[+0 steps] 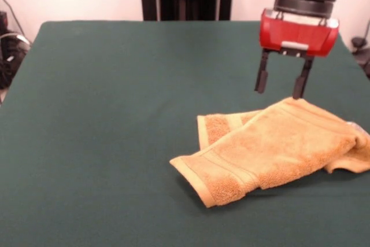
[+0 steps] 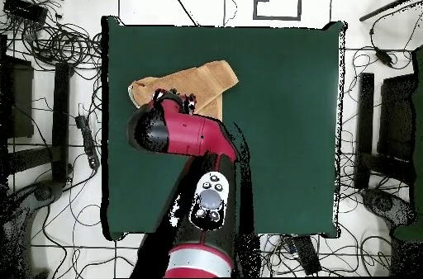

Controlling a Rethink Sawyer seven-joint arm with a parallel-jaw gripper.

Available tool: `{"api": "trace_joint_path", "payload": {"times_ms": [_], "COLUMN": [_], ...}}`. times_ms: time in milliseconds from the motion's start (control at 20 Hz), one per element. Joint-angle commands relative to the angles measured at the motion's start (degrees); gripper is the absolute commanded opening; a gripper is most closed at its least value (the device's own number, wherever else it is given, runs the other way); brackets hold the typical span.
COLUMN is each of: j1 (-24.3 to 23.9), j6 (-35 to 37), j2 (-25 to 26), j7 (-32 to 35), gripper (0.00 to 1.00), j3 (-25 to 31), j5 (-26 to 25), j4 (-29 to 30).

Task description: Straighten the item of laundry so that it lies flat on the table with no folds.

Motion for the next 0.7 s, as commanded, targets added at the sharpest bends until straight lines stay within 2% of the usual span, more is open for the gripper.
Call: {"api": "trace_joint_path", "payload": {"times_ms": [50,250,700], "j1": [-0.7,-2.0,-9.0], "j6": [-3.6,-3.5,-4.3], "j2": [5.6,5.2,4.7], "j7": [11.7,10.4,5.8], "gripper": [1.0,1.0,1.0], "j3": [2.3,2.8,8.8], "j5": [1.2,0.5,-2.7], "j4": [1.9,2.1,2.7]}}
